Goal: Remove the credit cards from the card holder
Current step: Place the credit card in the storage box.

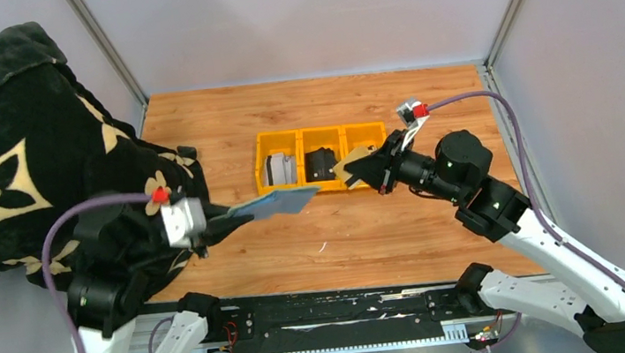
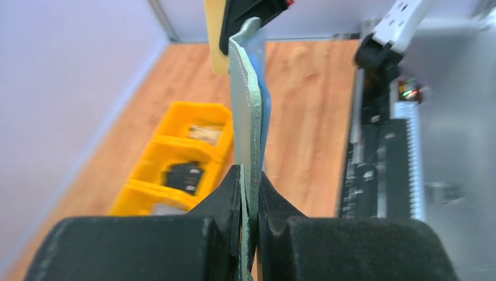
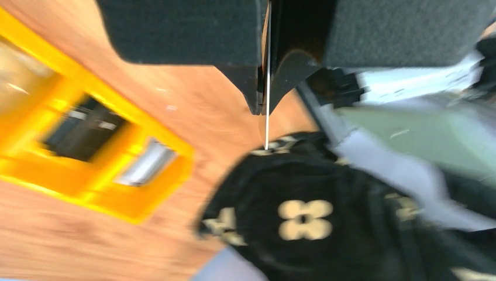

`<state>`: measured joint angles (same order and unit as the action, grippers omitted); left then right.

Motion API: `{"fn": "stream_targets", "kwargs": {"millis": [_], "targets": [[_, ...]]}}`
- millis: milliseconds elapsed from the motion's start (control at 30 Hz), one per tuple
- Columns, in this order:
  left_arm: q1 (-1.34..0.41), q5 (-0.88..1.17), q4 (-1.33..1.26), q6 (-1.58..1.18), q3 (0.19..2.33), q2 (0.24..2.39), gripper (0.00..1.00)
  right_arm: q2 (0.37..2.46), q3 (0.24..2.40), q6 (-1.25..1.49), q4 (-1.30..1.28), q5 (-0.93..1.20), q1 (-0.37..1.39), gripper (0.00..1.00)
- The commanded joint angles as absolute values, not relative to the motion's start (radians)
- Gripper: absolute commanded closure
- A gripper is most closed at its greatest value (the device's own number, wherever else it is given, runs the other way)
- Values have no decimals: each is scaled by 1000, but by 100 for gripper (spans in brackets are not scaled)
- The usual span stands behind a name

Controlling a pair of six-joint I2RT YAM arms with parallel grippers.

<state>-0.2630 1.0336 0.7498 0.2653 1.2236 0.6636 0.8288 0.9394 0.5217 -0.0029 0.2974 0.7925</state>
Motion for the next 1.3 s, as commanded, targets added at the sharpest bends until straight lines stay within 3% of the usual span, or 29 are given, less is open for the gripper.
{"fn": "stream_targets", "kwargs": {"millis": [0,367,900,1100,1267], "targets": [[-261,908,782,708,1161,537,100,865,980,359,-298,94,684,100],[-261,842,782,1126,1003,455,100,1198,1014,210,-329,18,426,100],[-267,823,947,1362,876,490,100,1592,1180,73,-363,268,413,100],[-339,727,1024,1457,838,564,100,1701,1250,30,-365,393,413,96],[-383,616,1074,1518,838,668,100,1785,1325,-16,-419,378,410,95]]}}
